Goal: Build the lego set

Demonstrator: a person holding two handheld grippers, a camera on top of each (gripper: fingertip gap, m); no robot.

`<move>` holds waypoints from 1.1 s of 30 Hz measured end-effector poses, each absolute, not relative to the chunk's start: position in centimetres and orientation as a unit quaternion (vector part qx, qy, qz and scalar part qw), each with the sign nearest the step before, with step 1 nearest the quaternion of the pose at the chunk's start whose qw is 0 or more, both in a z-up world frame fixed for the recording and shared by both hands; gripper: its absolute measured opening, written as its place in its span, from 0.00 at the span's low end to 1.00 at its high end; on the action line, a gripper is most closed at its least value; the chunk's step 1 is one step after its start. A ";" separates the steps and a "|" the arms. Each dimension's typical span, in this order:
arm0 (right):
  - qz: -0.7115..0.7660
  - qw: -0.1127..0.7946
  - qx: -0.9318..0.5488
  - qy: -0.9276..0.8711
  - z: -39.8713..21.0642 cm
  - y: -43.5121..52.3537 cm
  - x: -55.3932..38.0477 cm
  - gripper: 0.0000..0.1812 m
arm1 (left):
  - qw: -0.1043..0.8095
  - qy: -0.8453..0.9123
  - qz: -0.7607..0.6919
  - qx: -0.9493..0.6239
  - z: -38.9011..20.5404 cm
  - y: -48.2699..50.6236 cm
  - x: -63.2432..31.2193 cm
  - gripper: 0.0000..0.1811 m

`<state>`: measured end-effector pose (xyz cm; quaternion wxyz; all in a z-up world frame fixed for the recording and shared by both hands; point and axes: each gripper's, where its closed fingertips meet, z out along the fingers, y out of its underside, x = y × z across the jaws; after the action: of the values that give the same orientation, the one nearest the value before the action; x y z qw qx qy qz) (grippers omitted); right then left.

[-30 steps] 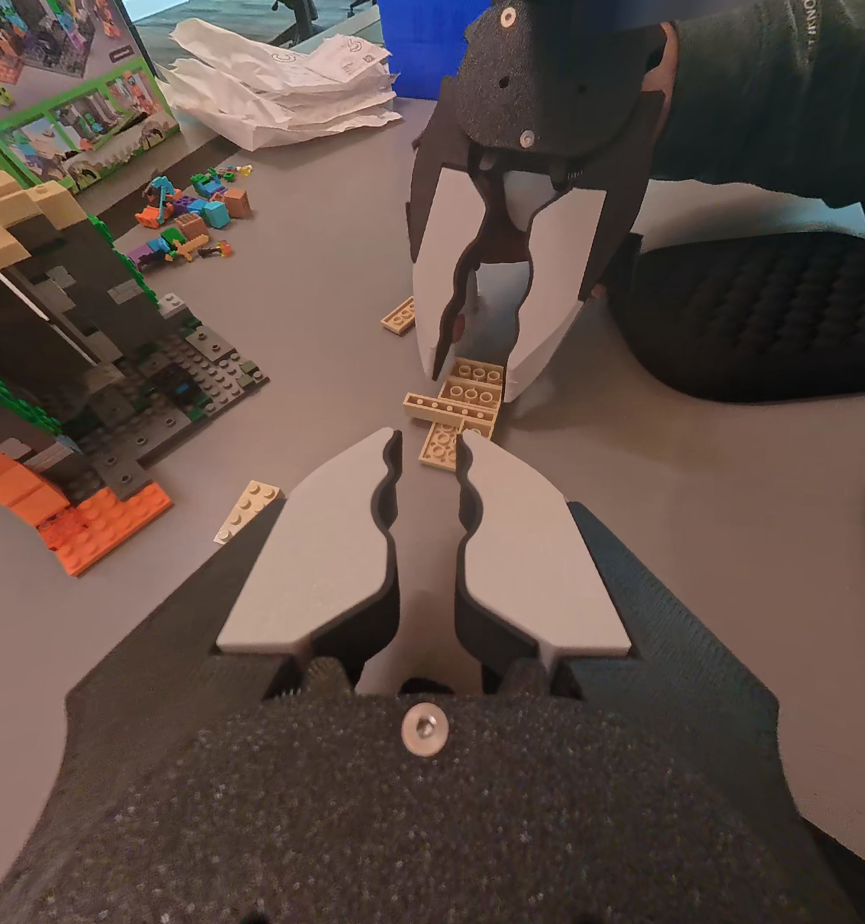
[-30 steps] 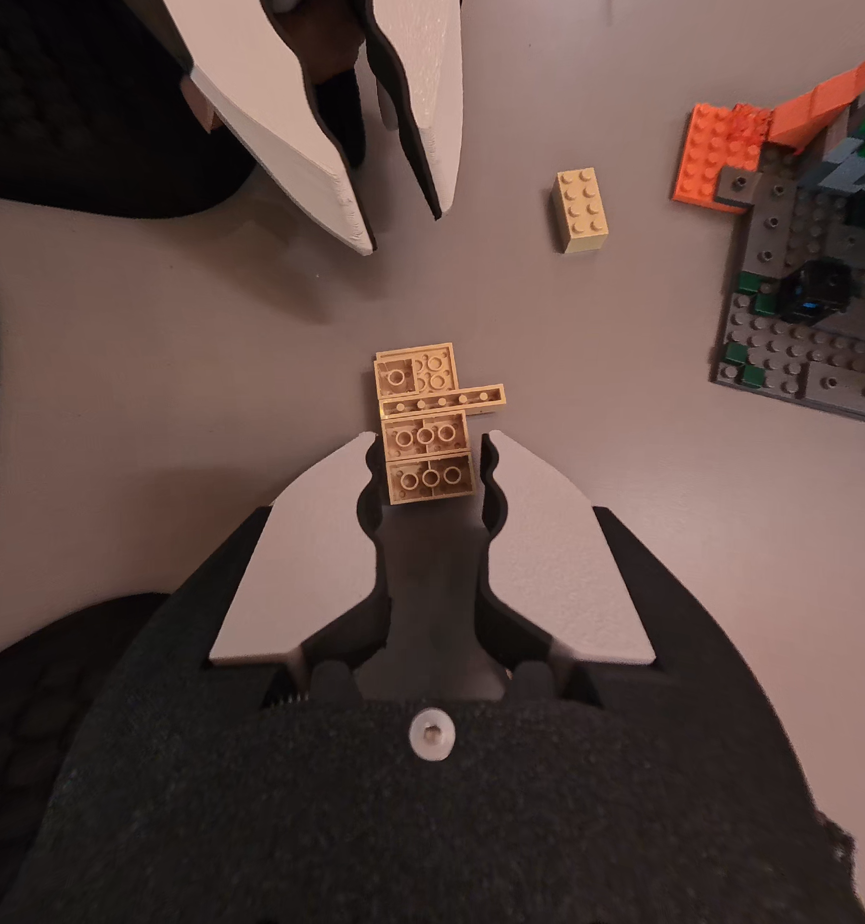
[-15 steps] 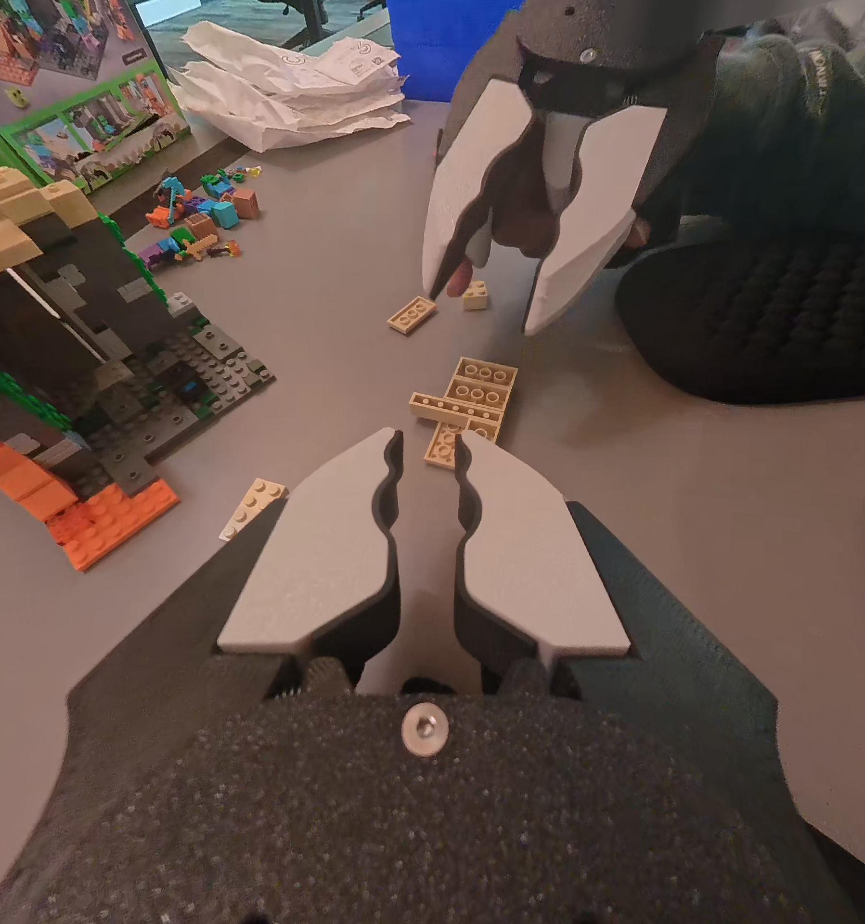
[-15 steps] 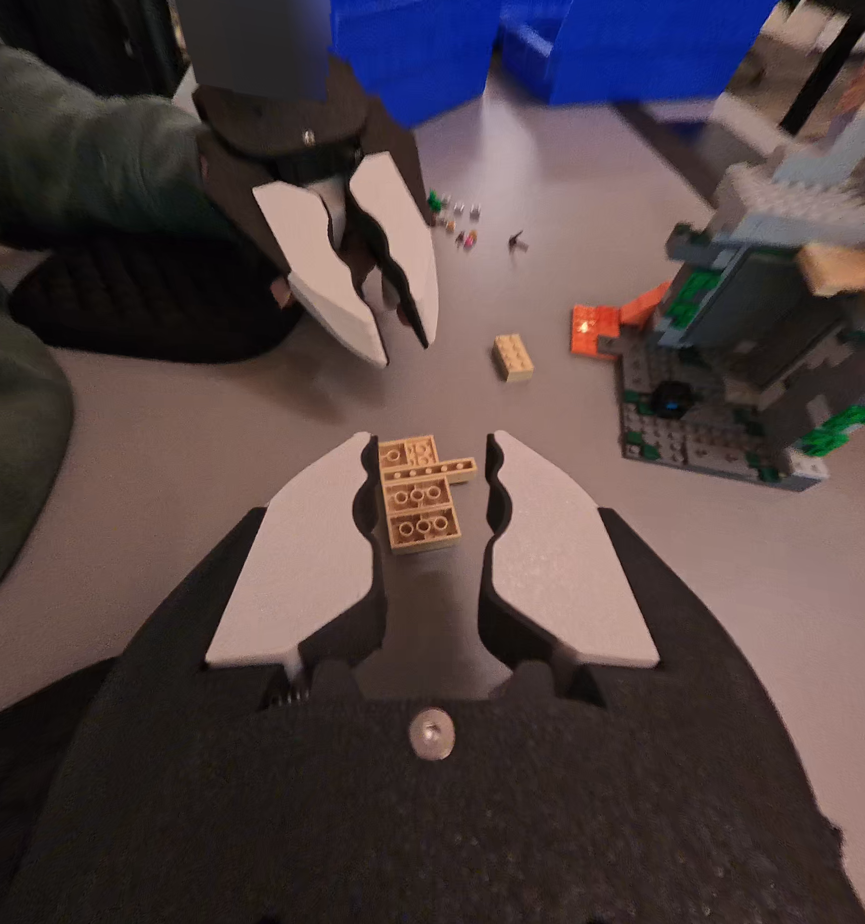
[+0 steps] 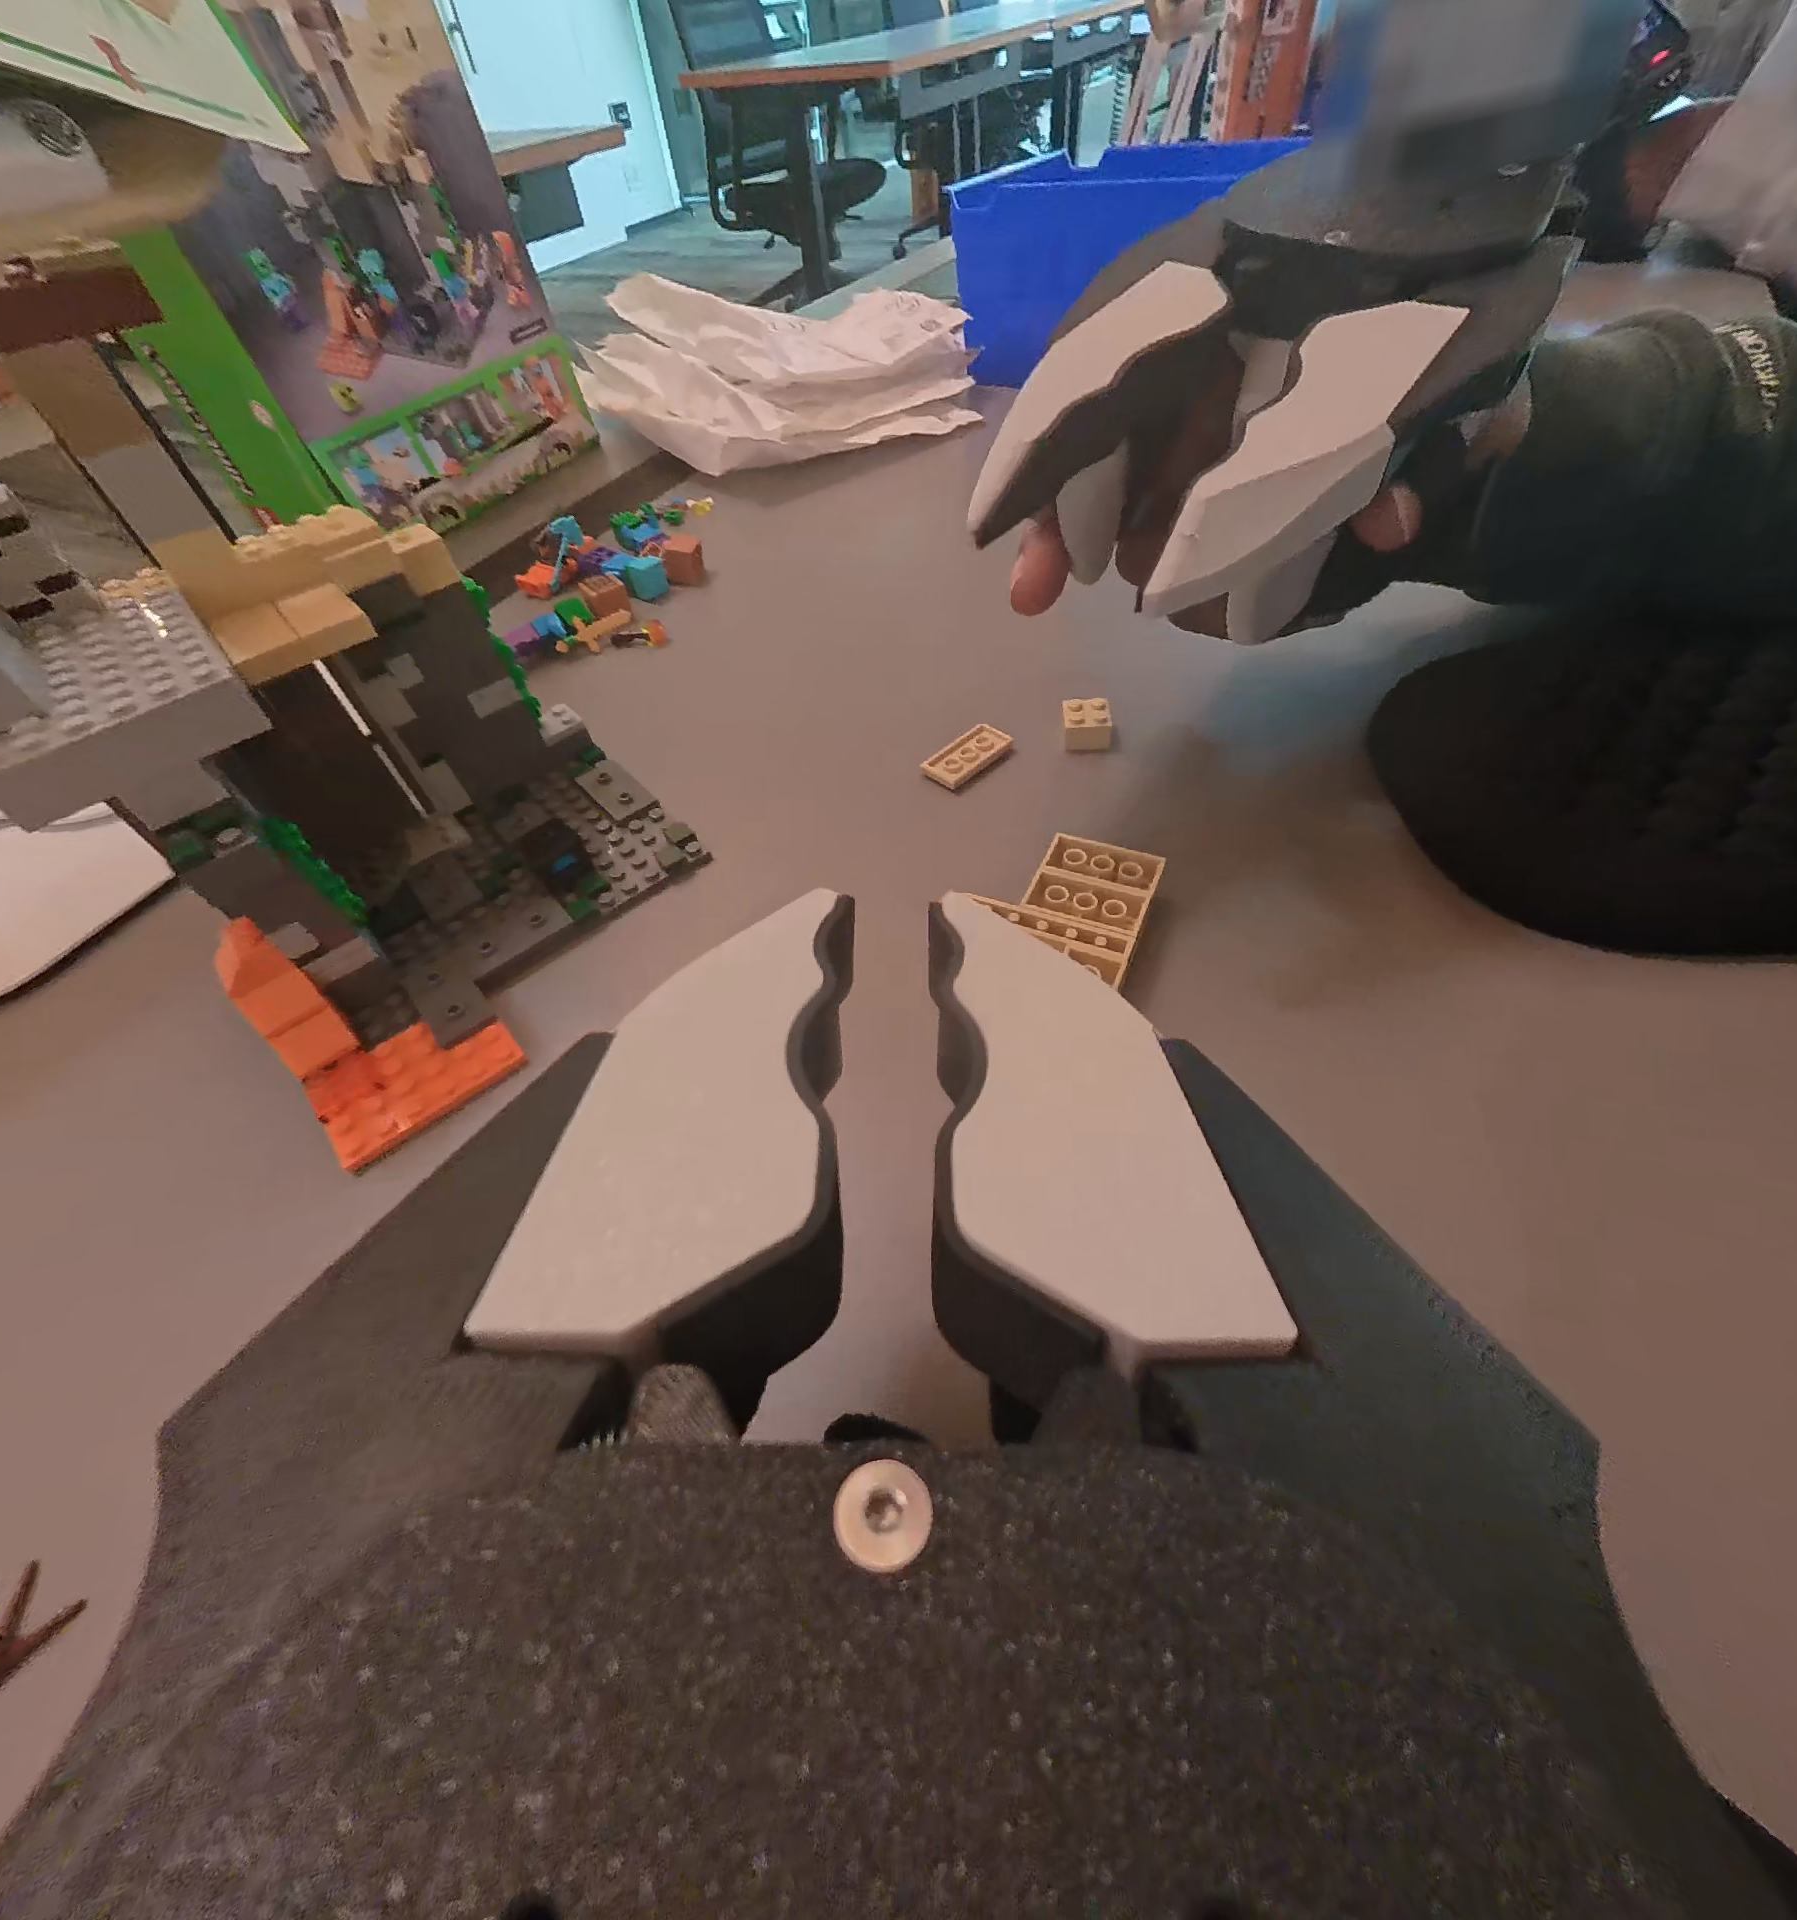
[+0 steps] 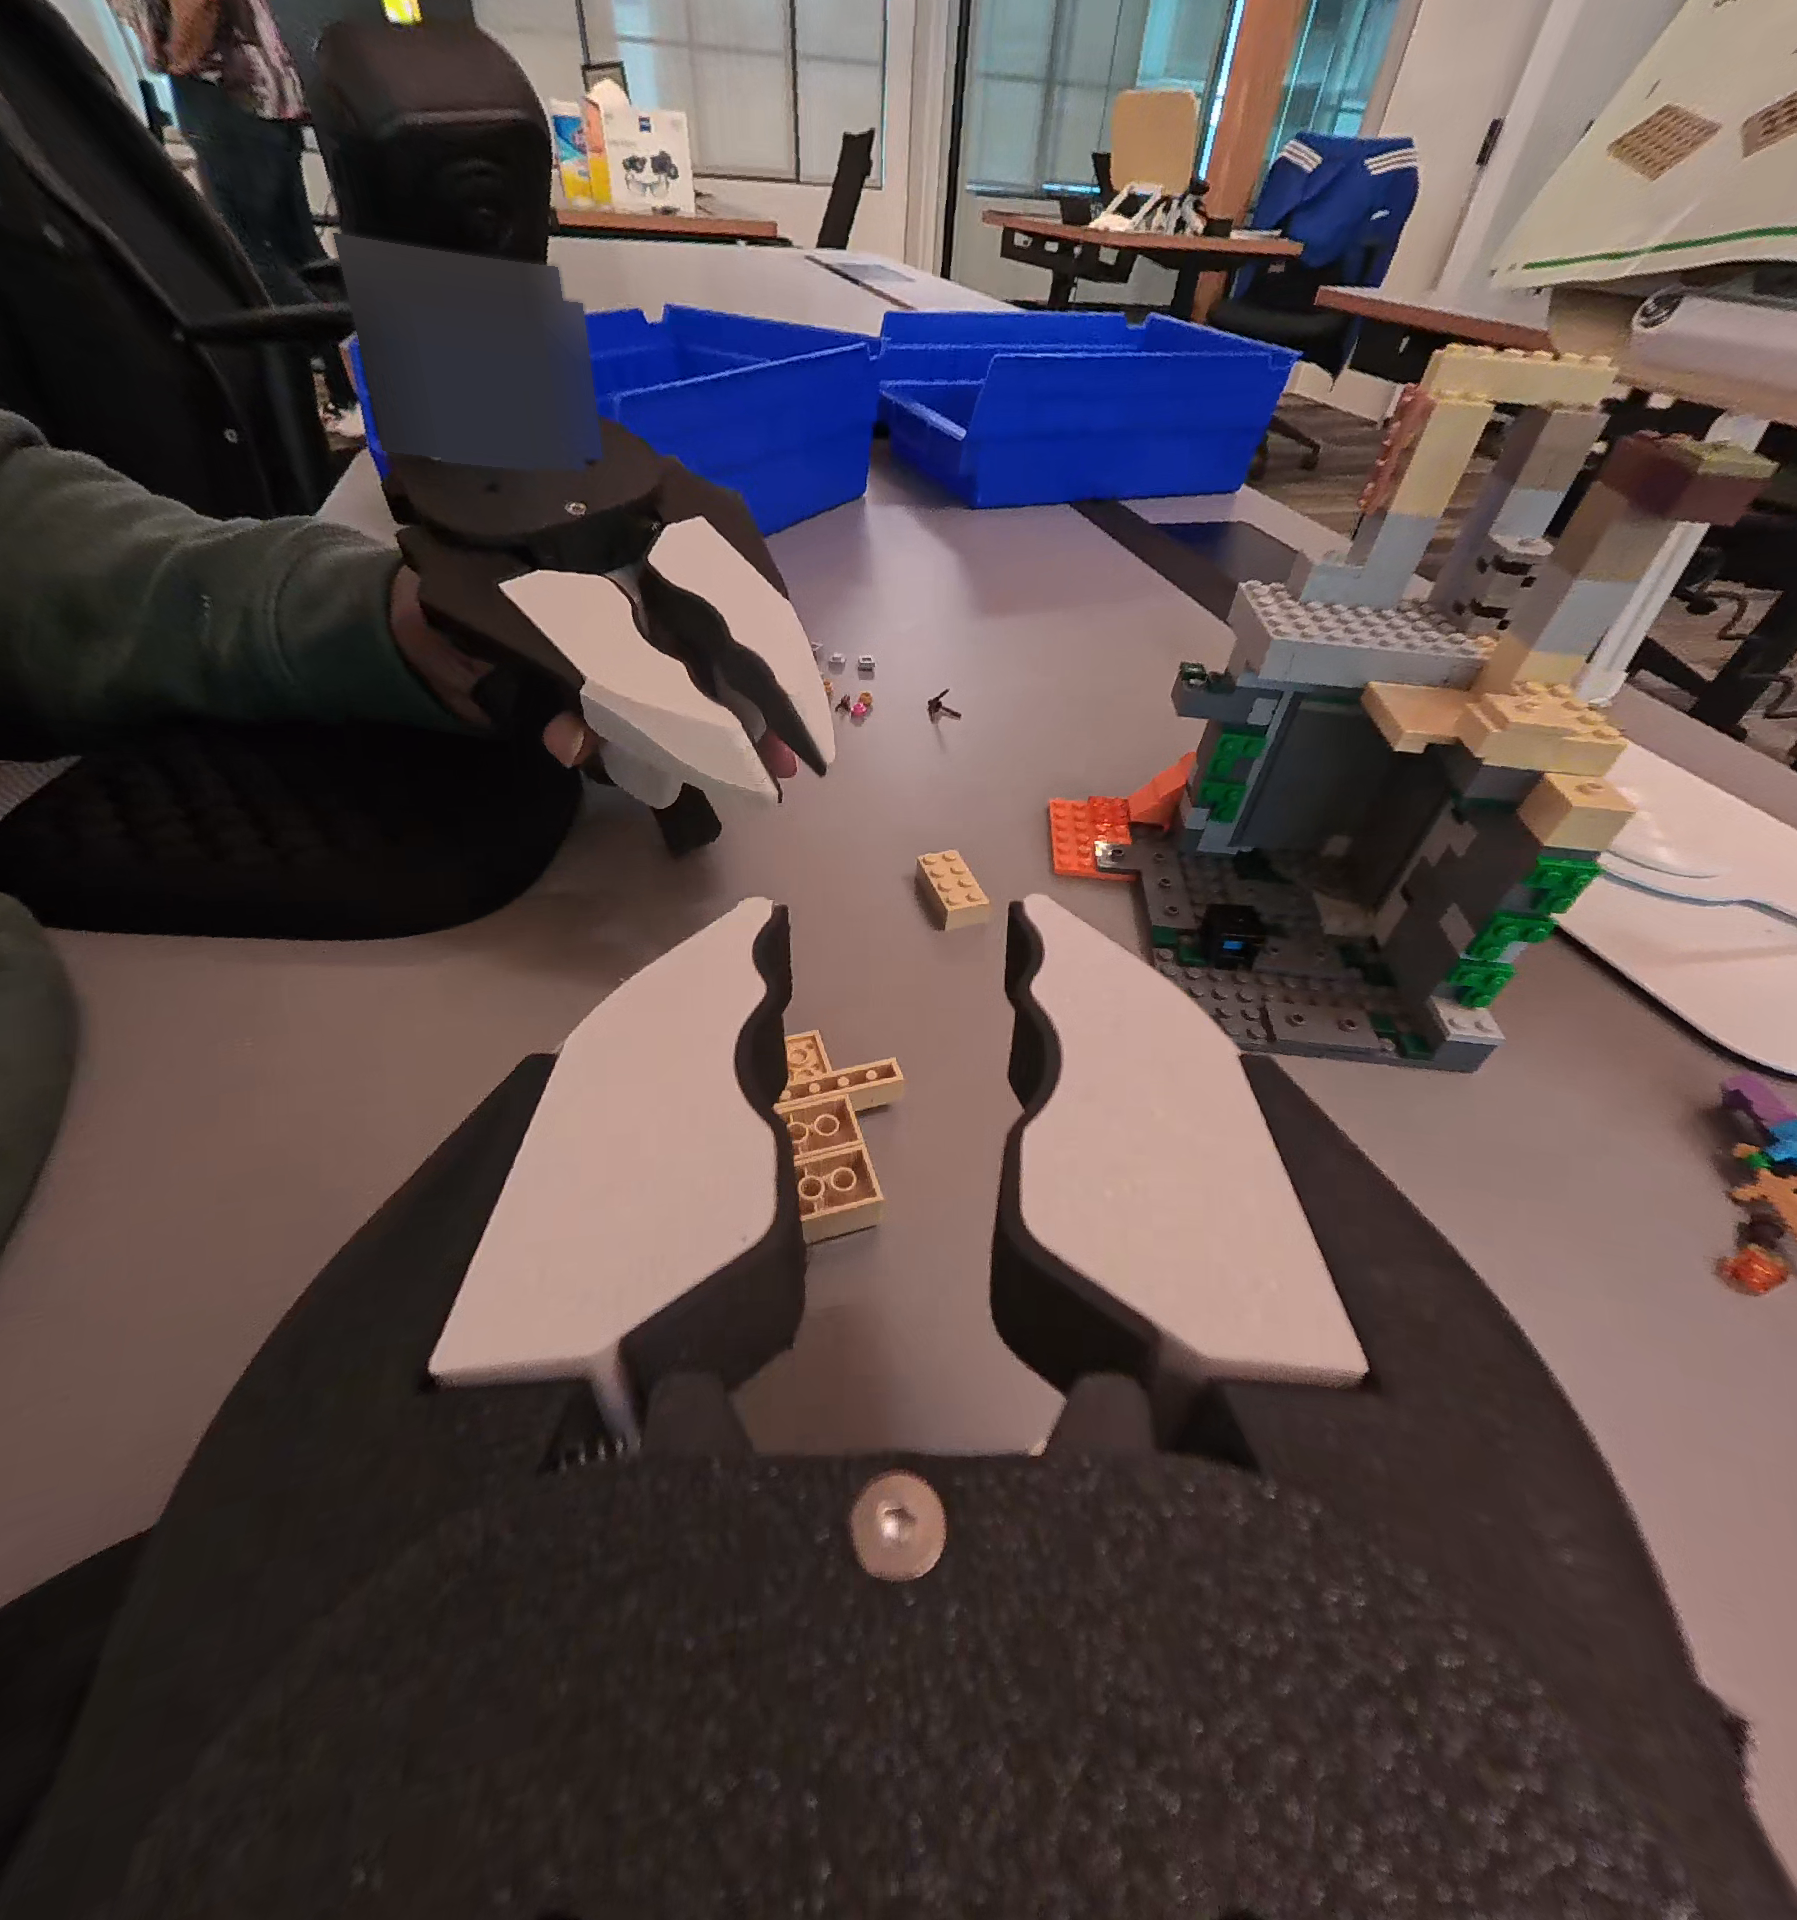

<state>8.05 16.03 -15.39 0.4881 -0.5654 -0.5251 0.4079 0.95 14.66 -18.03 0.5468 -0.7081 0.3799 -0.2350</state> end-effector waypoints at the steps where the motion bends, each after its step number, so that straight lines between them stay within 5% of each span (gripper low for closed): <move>1: 0.408 0.492 -0.566 -0.521 -15.3 16.1 8.1 0.22 | 0.548 0.378 -0.235 -0.708 -18.0 14.7 0.9 0.07; 13: 0.401 0.490 -0.574 -0.520 -16.0 17.0 8.6 0.20 | 0.546 0.376 -0.233 -0.712 -18.2 14.9 0.7 0.07; 21: 0.301 0.356 -0.593 -0.657 -22.1 14.4 8.8 0.24 | 0.541 0.381 -0.233 -0.713 -18.4 14.8 0.9 0.07; 33: 0.225 0.284 -0.616 -0.700 -24.9 14.2 8.5 0.19 | 0.534 0.418 -0.209 -0.705 -19.0 14.2 1.7 0.07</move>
<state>8.46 14.18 -24.85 0.2836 -0.6158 -0.7000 0.2246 1.74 14.16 -18.96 0.5336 -0.7048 0.4181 -0.2093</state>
